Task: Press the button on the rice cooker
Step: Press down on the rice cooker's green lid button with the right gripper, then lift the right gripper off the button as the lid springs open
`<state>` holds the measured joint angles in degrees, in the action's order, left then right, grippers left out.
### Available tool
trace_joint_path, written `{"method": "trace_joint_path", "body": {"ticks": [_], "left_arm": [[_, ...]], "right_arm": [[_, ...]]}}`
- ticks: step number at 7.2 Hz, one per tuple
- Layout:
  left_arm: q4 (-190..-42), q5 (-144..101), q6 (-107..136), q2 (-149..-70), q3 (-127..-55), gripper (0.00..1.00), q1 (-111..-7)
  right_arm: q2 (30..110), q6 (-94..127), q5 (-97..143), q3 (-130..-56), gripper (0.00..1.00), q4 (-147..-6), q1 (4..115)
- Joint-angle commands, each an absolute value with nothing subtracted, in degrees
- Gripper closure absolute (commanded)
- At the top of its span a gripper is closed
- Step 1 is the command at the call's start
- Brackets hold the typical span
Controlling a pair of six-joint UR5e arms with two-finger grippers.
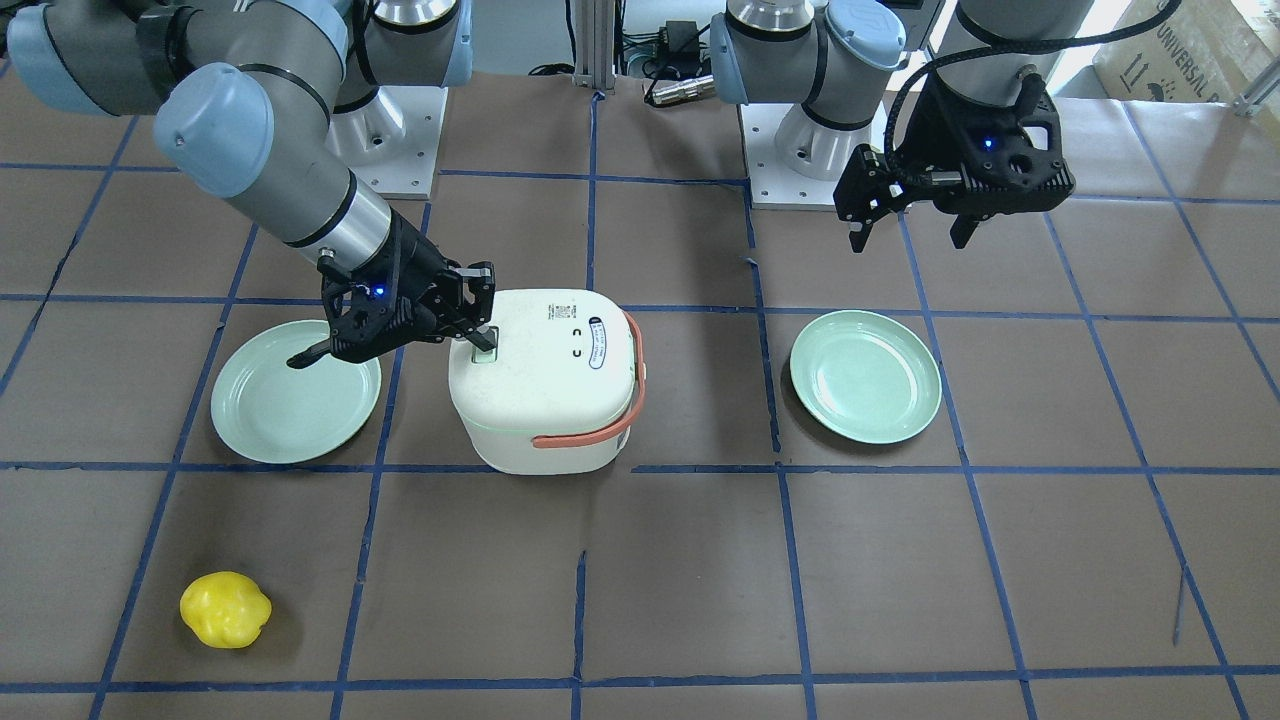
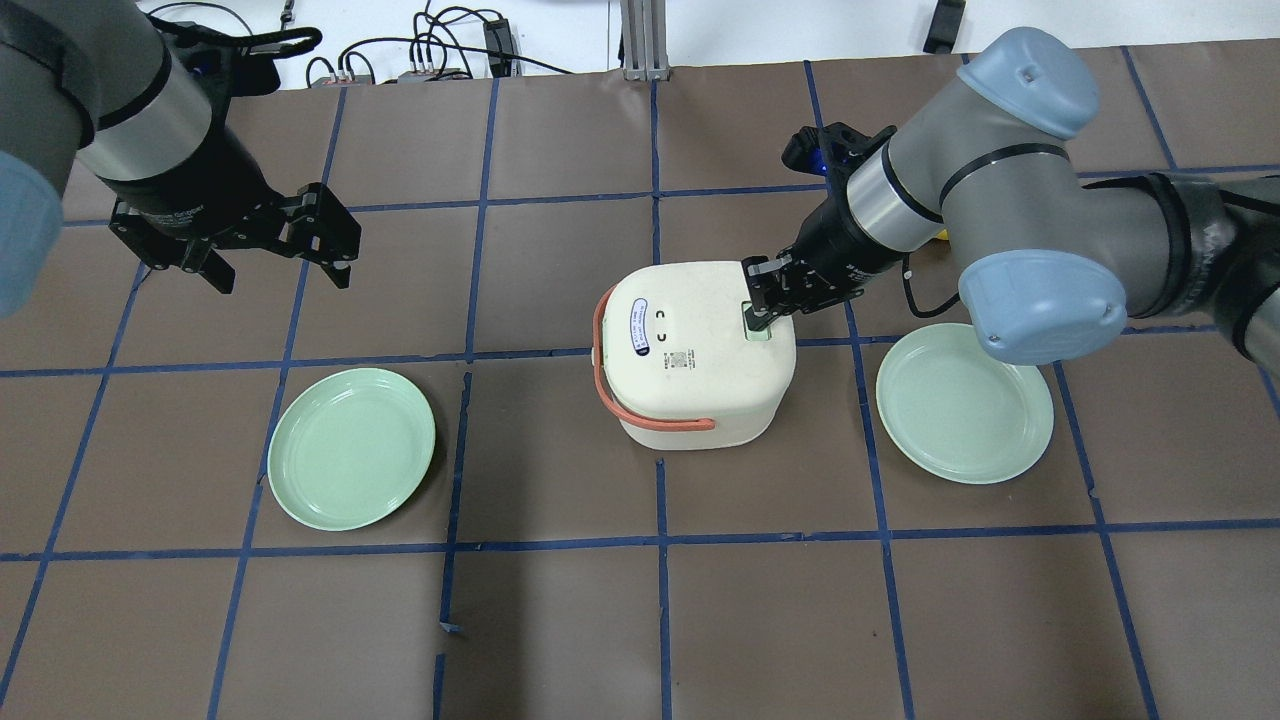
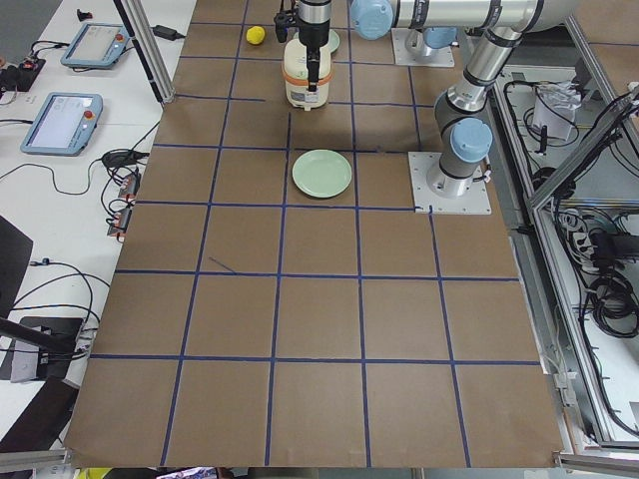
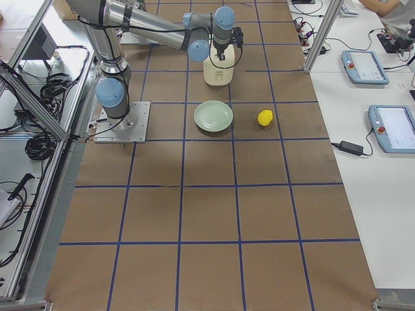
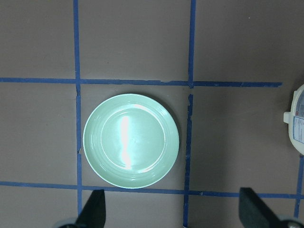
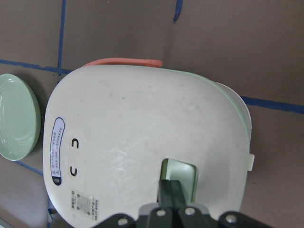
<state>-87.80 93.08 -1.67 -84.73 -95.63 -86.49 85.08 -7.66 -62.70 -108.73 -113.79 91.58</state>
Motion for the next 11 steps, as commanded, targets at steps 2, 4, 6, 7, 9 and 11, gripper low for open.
{"method": "trace_joint_path", "body": {"ticks": [2, 4, 6, 7, 9, 11], "left_arm": [[-87.8, 93.08, -1.67, -84.73, -95.62, 0.0, -86.48], [-87.8, 93.08, -1.67, -84.73, -95.62, 0.0, -86.48], [-87.8, 93.08, -1.67, -84.73, -95.62, 0.0, -86.48], [-87.8, 93.08, -1.67, -84.73, -95.62, 0.0, -86.48], [-87.8, 93.08, -1.67, -84.73, -95.62, 0.0, -86.48], [-87.8, 93.08, -1.67, -84.73, -95.62, 0.0, -86.48]], "right_arm": [[85.6, -6.86, -62.84, -108.11, 0.83, -113.56, 91.58], [86.65, -6.68, -64.41, -106.45, 0.27, -113.82, 91.58], [89.2, -6.51, -72.04, -103.28, 0.01, -111.81, 91.58], [89.3, -6.59, -72.85, -102.05, 0.01, -110.93, 91.58], [89.38, -6.59, -75.31, -101.25, 0.01, -110.74, 91.15], [89.47, -6.07, -77.59, -100.03, 0.01, -110.66, 90.88]]}}
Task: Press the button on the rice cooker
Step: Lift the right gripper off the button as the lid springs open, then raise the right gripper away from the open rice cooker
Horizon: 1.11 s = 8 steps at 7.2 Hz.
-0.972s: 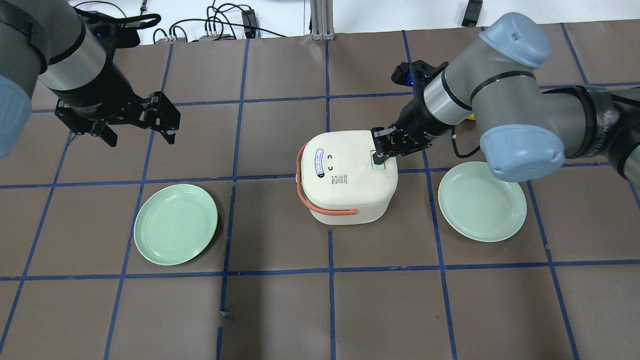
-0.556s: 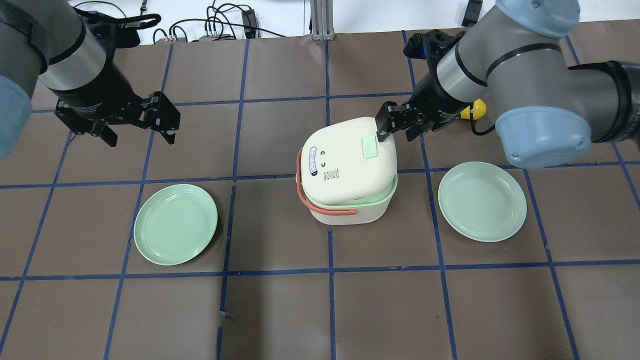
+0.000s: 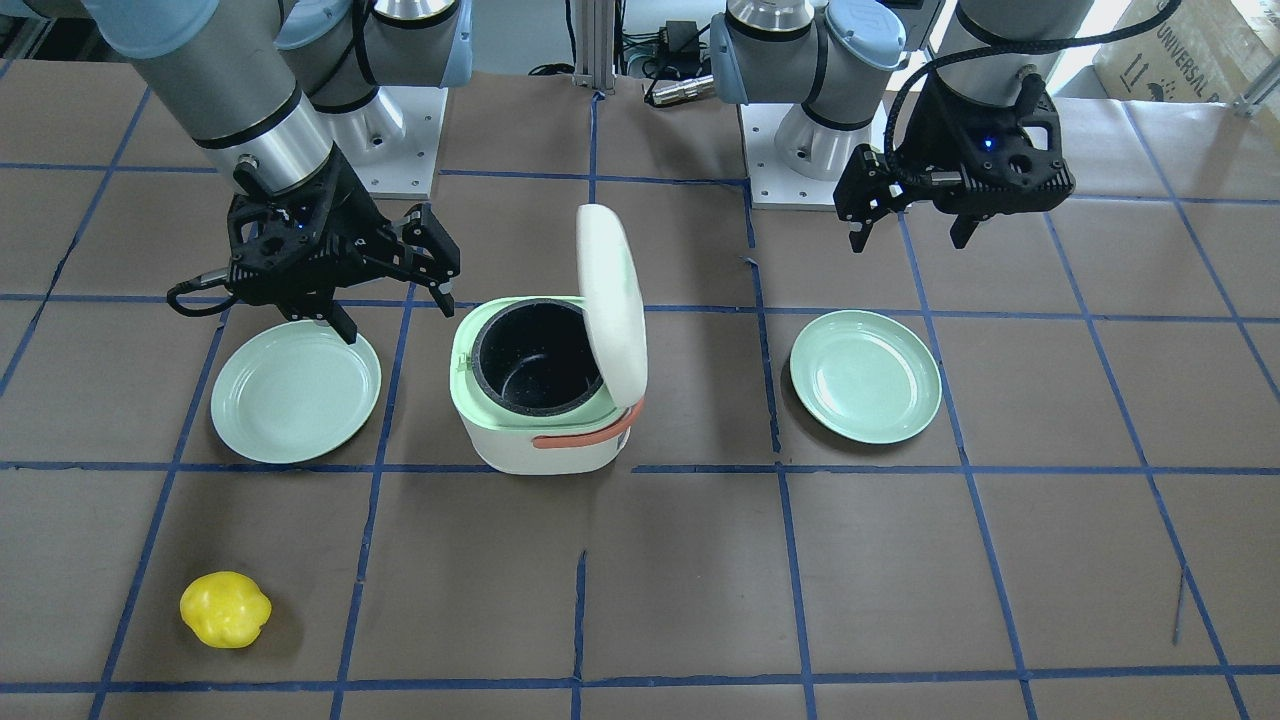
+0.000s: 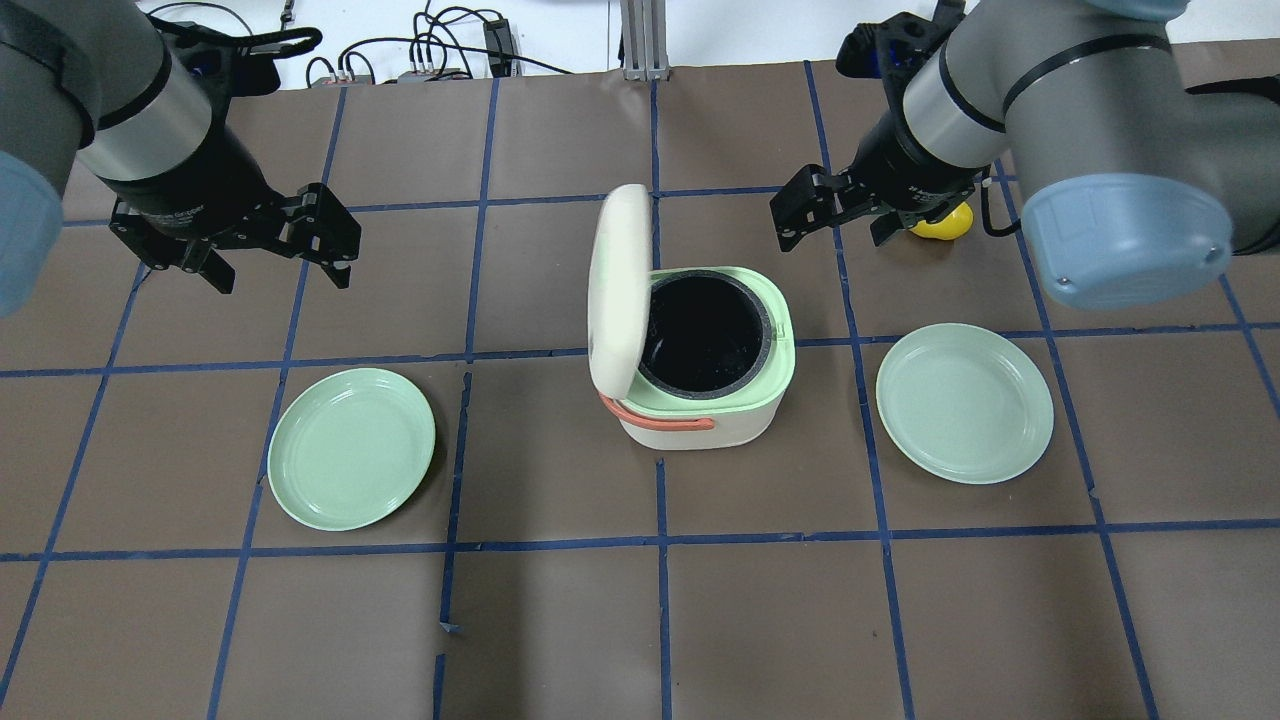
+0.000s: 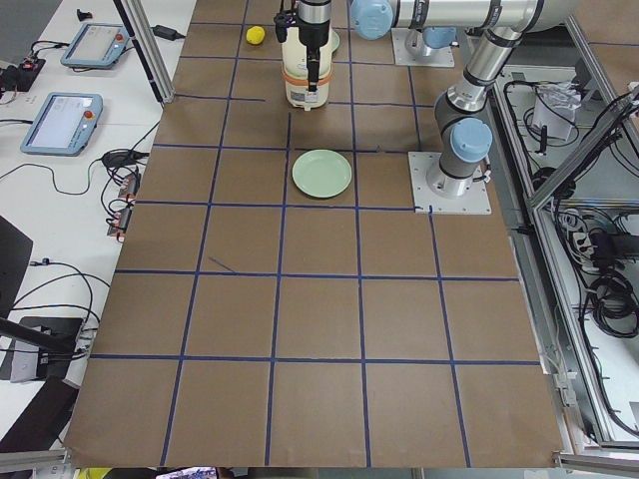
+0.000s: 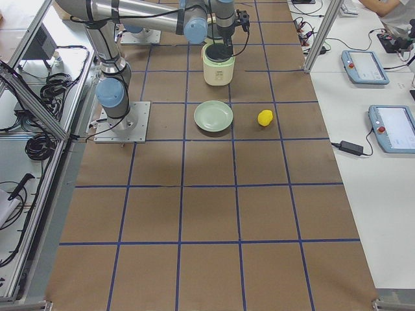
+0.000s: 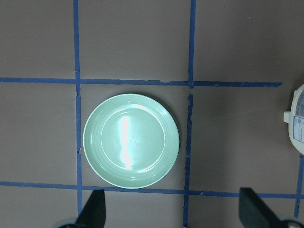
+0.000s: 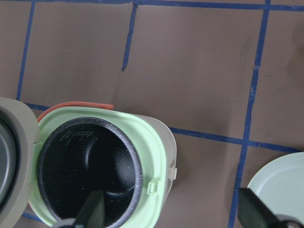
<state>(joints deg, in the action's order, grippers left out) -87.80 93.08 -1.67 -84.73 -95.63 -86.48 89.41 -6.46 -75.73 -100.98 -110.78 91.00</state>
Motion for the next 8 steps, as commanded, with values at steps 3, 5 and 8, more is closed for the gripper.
{"method": "trace_joint_path", "body": {"ticks": [3, 5, 8], "left_arm": [[-87.8, 93.08, -1.67, -84.73, -95.62, 0.0, -86.48], [-87.8, 93.08, -1.67, -84.73, -95.62, 0.0, -86.48], [-87.8, 93.08, -1.67, -84.73, -95.62, 0.0, -86.48]], "right_arm": [[88.42, -0.79, -82.97, -96.42, 0.01, -110.3, 91.05], [88.85, 0.17, -82.88, -96.15, 0.01, -106.48, 90.97], [89.29, 0.53, -86.03, -92.73, 0.01, -96.72, 90.27]]}}
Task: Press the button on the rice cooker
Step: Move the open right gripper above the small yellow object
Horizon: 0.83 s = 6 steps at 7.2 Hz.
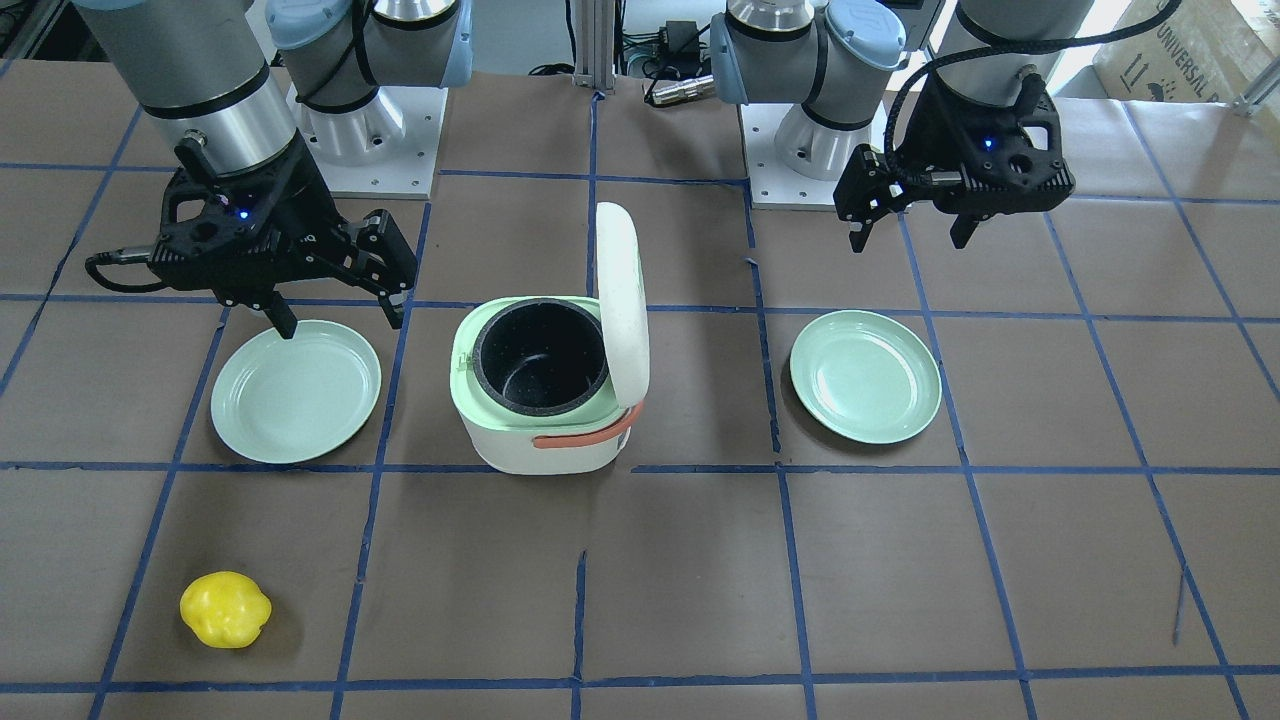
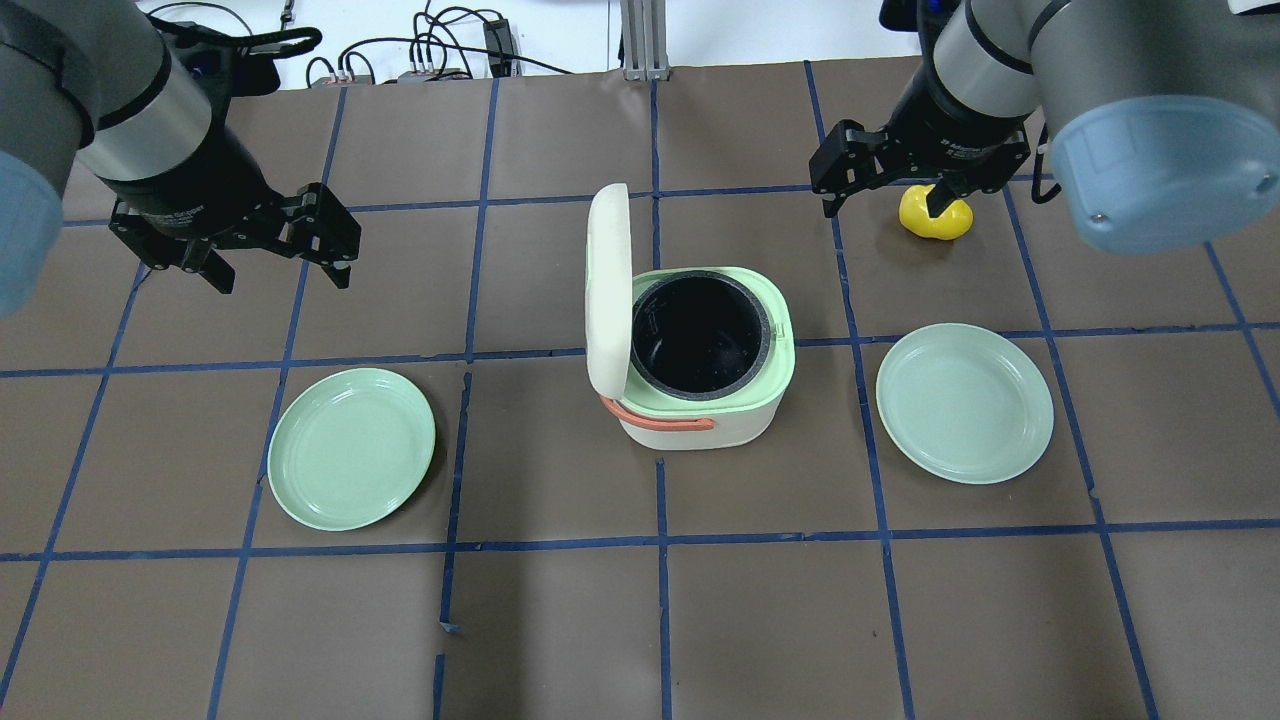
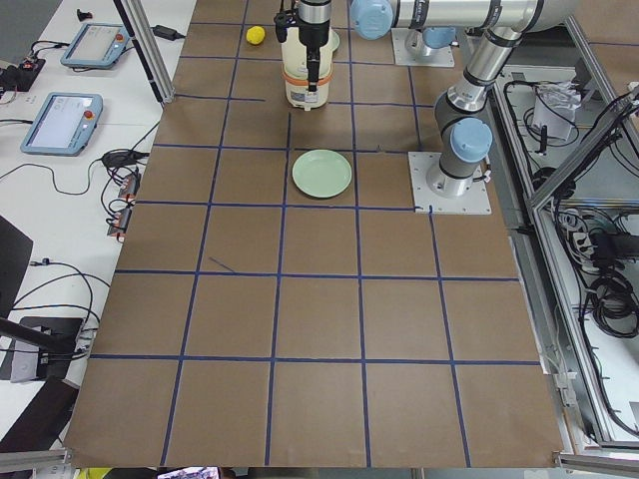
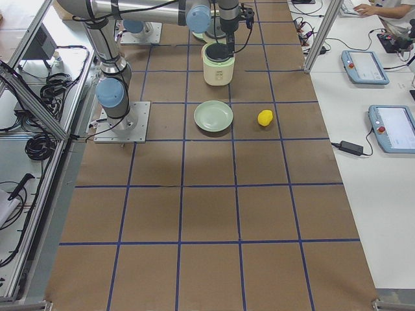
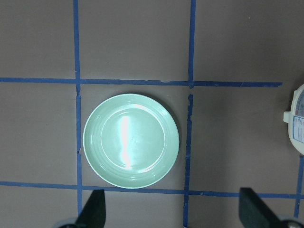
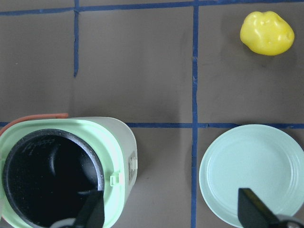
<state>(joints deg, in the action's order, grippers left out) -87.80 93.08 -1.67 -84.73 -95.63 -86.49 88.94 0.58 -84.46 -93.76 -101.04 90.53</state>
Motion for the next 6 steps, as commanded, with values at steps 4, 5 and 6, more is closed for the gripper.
{"method": "trace_joint_path", "body": {"ticks": [4, 5, 6], "left_arm": [[-87.8, 93.08, -1.67, -84.73, -95.62, 0.0, -86.48], [-87.8, 93.08, -1.67, -84.73, -95.62, 0.0, -86.48], [-87.8, 93.08, -1.67, -84.73, -95.62, 0.0, -86.48]], "right_arm": [[90.18, 0.88, -85.25, -85.98, 0.0, -93.45, 86.75], [90.18, 0.79, -85.25, -85.26, 0.0, -91.51, 86.84], [90.18, 0.79, -85.69, -86.04, 0.0, -91.49, 86.84]]}}
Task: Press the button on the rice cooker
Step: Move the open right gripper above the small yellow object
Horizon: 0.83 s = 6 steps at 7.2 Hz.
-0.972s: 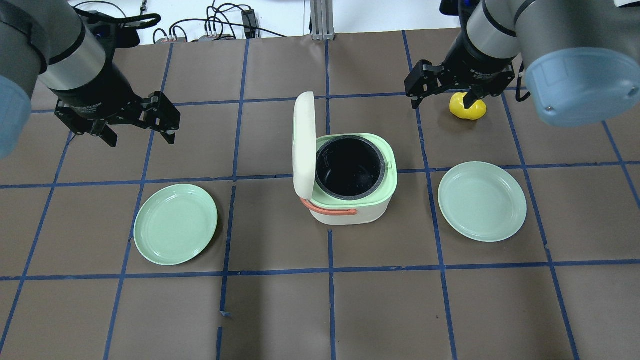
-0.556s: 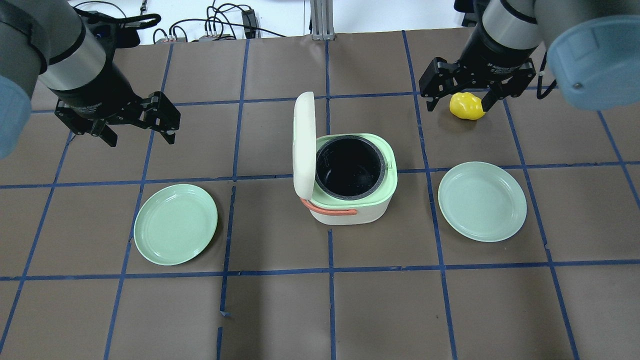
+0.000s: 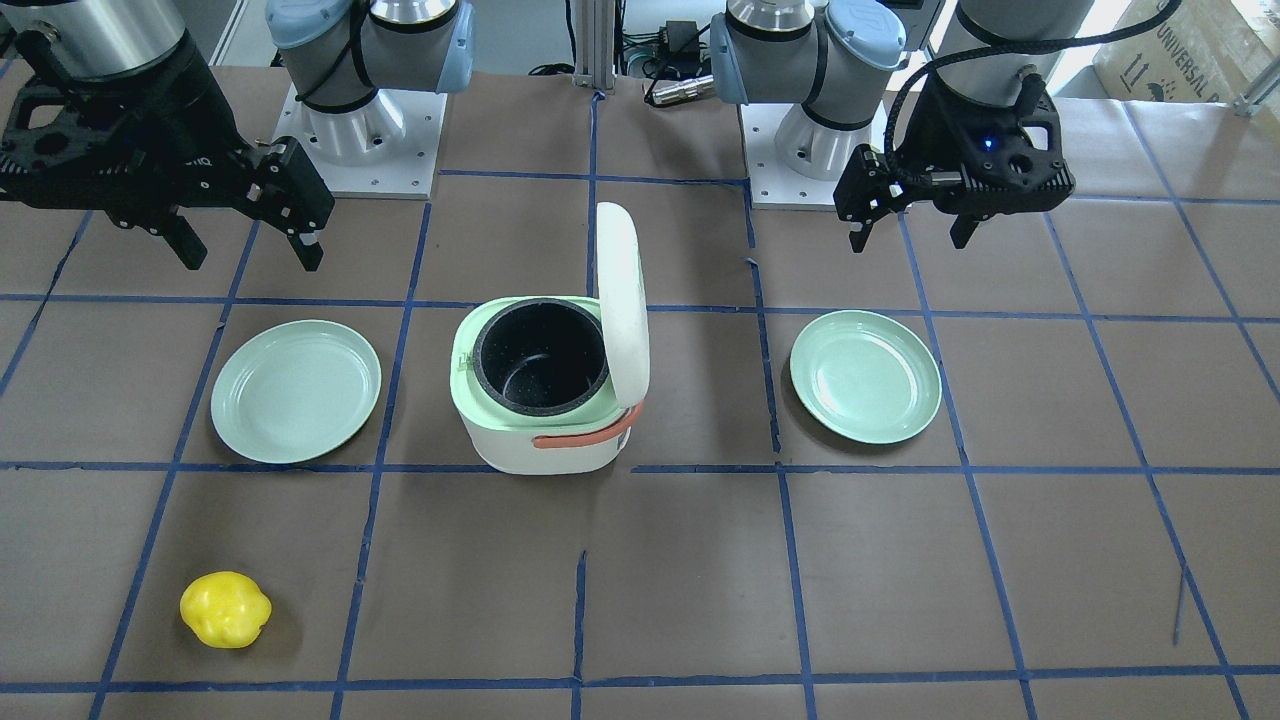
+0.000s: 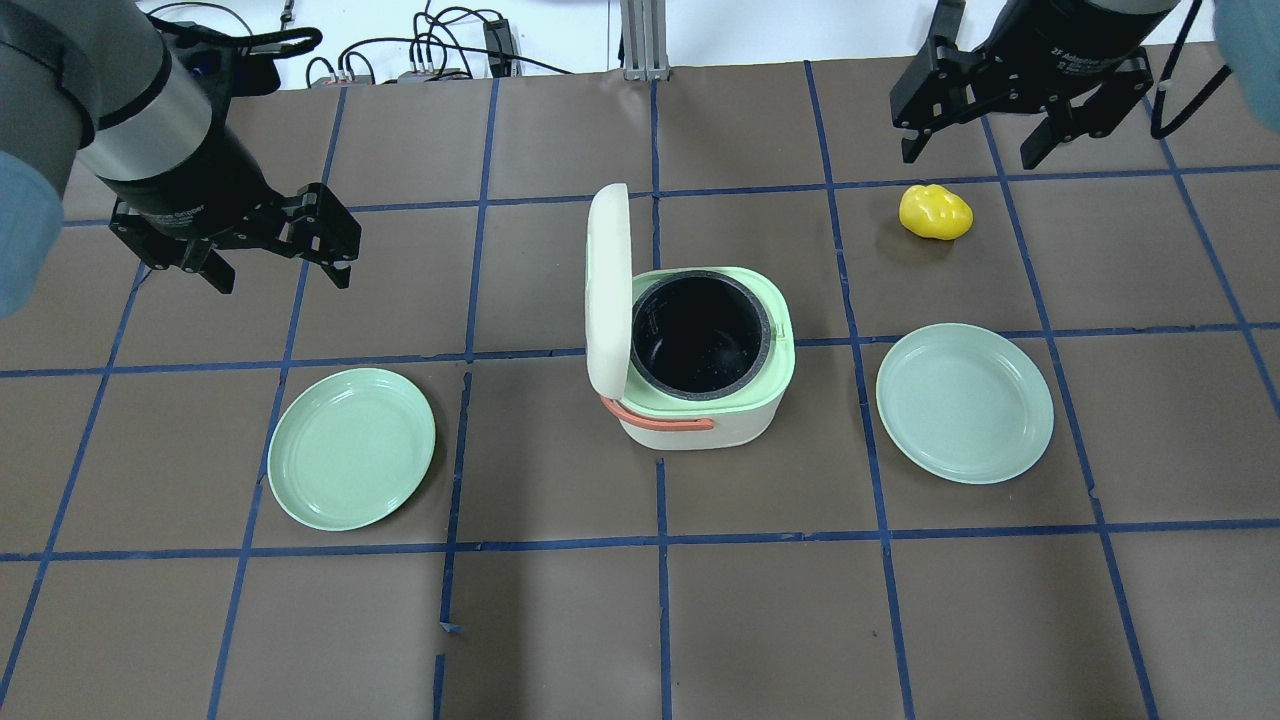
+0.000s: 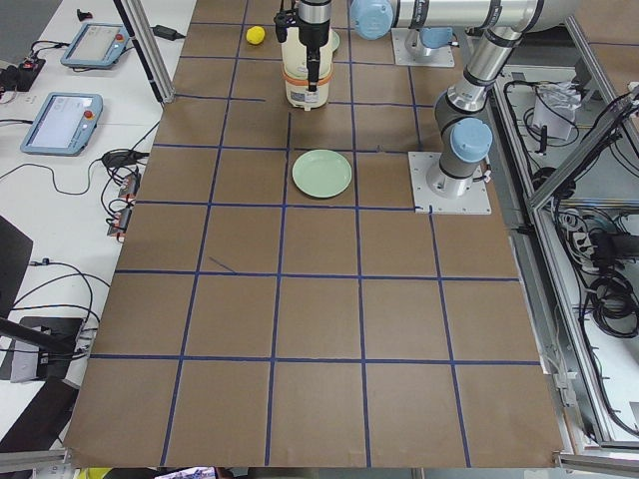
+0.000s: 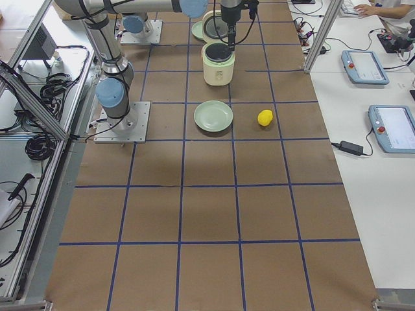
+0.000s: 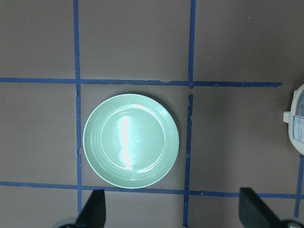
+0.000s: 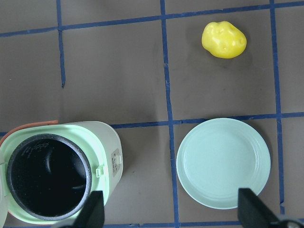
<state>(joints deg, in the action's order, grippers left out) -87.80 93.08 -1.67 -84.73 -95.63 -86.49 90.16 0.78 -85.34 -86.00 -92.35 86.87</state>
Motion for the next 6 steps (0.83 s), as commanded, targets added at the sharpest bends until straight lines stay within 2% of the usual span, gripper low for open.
{"method": "trace_joint_path", "body": {"ticks": [1, 6], "left_arm": [[-87.8, 93.08, -1.67, -84.73, -95.62, 0.0, -86.48], [-87.8, 93.08, -1.67, -84.73, -95.62, 0.0, -86.48]], "right_arm": [[90.44, 0.7, -85.69, -85.87, 0.0, -91.49, 86.84], [89.39, 0.7, -85.87, -86.75, 0.0, -93.78, 89.47]]}}
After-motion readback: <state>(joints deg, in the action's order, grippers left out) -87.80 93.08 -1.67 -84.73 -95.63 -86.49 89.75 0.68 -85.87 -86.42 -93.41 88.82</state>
